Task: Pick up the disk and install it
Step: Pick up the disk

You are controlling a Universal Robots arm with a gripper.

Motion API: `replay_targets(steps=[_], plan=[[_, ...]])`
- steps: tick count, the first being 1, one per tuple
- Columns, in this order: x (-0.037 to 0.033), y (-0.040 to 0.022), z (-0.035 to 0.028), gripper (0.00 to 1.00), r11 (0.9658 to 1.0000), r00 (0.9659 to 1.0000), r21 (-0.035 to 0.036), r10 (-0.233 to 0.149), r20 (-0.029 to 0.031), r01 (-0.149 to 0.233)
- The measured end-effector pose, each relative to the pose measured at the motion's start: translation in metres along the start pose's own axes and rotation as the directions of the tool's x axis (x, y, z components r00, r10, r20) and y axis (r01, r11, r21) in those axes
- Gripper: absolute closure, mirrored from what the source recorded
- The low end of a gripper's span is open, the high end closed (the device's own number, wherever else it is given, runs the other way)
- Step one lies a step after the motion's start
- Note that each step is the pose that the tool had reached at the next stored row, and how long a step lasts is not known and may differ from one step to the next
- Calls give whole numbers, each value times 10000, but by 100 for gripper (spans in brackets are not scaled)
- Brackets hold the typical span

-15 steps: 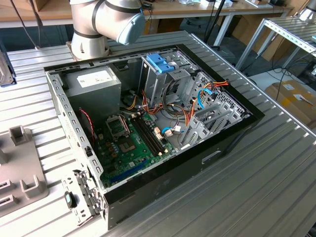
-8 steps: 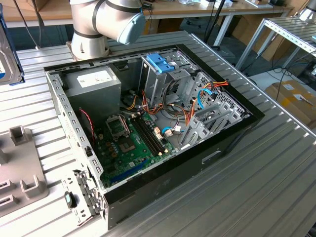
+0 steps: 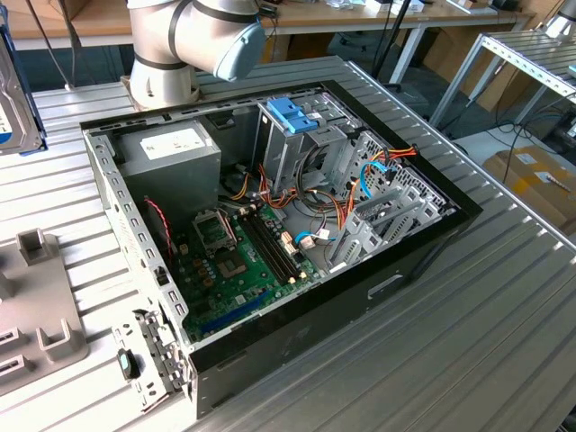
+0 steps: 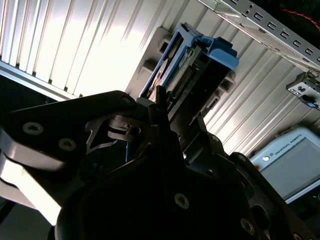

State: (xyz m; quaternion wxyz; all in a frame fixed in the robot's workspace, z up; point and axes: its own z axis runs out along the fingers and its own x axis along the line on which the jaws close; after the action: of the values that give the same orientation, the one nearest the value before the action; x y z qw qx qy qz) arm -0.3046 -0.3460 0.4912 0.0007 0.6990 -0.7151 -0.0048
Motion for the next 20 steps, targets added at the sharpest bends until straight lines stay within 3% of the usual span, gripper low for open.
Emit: replay_targets(steps=[7,16,20], plan=[[-1,-64,0,65,10000,10000,0,0,0,0],[-5,-222,-2,65,10000,10000,-1,0,0,0],[-5,-237,-2,65,10000,10000,0,0,0,0]])
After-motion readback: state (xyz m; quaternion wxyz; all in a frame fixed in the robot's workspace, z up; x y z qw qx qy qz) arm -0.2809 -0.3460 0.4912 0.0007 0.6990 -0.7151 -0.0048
